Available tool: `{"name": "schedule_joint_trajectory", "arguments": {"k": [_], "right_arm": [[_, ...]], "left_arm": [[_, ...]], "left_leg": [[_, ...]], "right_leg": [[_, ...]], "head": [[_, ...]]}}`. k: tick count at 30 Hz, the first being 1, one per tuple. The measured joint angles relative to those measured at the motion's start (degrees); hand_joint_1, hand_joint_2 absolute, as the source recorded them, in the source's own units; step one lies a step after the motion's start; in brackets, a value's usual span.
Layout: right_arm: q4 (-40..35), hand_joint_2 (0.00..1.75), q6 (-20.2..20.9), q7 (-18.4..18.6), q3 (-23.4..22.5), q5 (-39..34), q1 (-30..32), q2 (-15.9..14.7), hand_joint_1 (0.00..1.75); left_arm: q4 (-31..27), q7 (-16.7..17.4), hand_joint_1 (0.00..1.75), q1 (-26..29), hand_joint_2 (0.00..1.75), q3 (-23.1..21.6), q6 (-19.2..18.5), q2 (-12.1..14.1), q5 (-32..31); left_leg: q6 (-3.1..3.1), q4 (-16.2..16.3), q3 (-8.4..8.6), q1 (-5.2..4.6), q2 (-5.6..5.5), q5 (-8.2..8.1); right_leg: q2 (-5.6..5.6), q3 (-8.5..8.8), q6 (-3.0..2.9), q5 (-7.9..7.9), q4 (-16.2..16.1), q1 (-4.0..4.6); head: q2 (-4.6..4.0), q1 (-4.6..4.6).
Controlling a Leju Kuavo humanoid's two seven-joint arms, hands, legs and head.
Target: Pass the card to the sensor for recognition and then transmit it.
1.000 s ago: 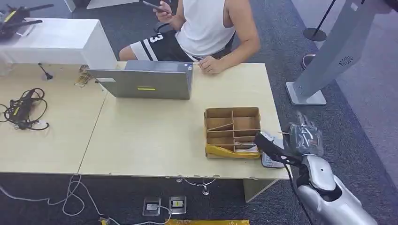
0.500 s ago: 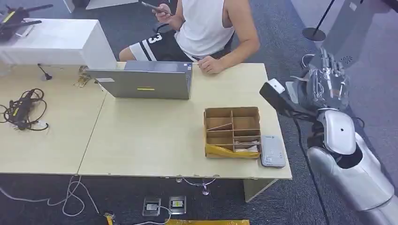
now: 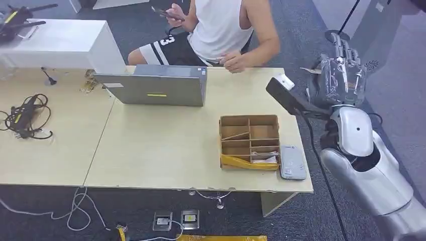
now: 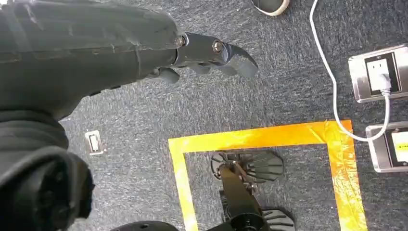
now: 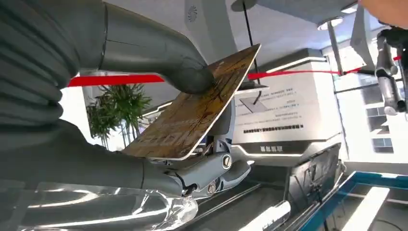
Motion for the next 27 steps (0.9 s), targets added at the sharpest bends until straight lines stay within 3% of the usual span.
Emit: {"name": "schedule_joint_trajectory", "arguments": {"k": [4, 8, 12, 15, 20, 23, 27], "right_arm": [[0.2, 1.75, 0.4, -1.4, 0.8, 0.0, -0.8, 0.4, 1.75], [2.1, 1.75, 0.4, -4.7, 2.7, 0.1, -3.7, 2.8, 1.75], [12.8, 1.75, -4.0, -10.1, 8.1, 0.0, -10.2, 11.1, 1.75], [19.8, 1.75, -6.1, -12.2, 10.4, 1.7, -11.2, 15.8, 1.75], [32.4, 1.75, -4.7, -14.5, 15.2, 11.0, -14.8, 22.4, 1.75], [42.2, 1.75, -6.2, -14.8, 18.1, 13.8, -15.0, 27.1, 1.75], [48.7, 1.75, -6.8, -15.0, 19.4, 14.8, -15.6, 30.2, 1.75]], "left_arm": [[0.0, 0.2, 0.00, -0.1, 0.00, -0.4, 0.0, -0.2, -0.8], [0.0, 1.8, 0.00, -0.9, 0.00, -1.6, 0.0, -0.5, -2.6], [-0.6, 4.7, 0.00, -2.8, 0.00, -3.8, 0.0, -0.9, -5.6], [-1.0, 5.7, 0.00, -3.8, 0.00, -4.9, 0.0, -1.4, -7.2], [-1.3, 9.6, 0.00, -4.4, 0.00, -6.6, 0.0, -1.8, -10.5], [-1.4, 11.1, 0.00, -5.9, 0.00, -7.7, 0.0, -2.0, -11.8], [-1.5, 11.5, 0.00, -6.2, 0.00, -8.7, 0.0, -2.3, -12.7]], "left_leg": [[0.00, 0.0, -0.04, 0.00, 0.00, 0.00], [-0.02, 0.0, -0.11, 0.05, -0.02, 0.02], [-0.21, 0.0, -0.22, 0.15, 0.20, 0.15], [-0.26, 0.0, -0.35, 0.26, -0.19, 0.26], [-0.27, 0.0, -0.43, 0.29, -0.10, 0.26], [-0.28, 0.0, -0.42, 0.29, -0.16, 0.26], [-0.27, 0.0, -0.43, 0.29, -0.13, 0.26]], "right_leg": [[0.00, -0.01, 0.00, 0.00, 0.0, 0.00], [-0.03, -0.03, 0.00, 0.01, 0.0, 0.04], [0.11, -0.34, -0.20, 0.14, 0.1, 0.15], [-0.23, -0.28, -0.21, 0.14, 0.1, 0.26], [-0.10, -0.41, -0.21, 0.14, 0.1, 0.28], [-0.17, -0.40, -0.21, 0.14, 0.1, 0.27], [-0.12, -0.39, -0.21, 0.14, 0.1, 0.27]], "head": [[0.00, 0.00], [0.00, 0.02], [0.00, -0.04], [0.00, 0.07], [0.00, 0.00], [0.00, 0.00], [0.00, 0.04]]}}
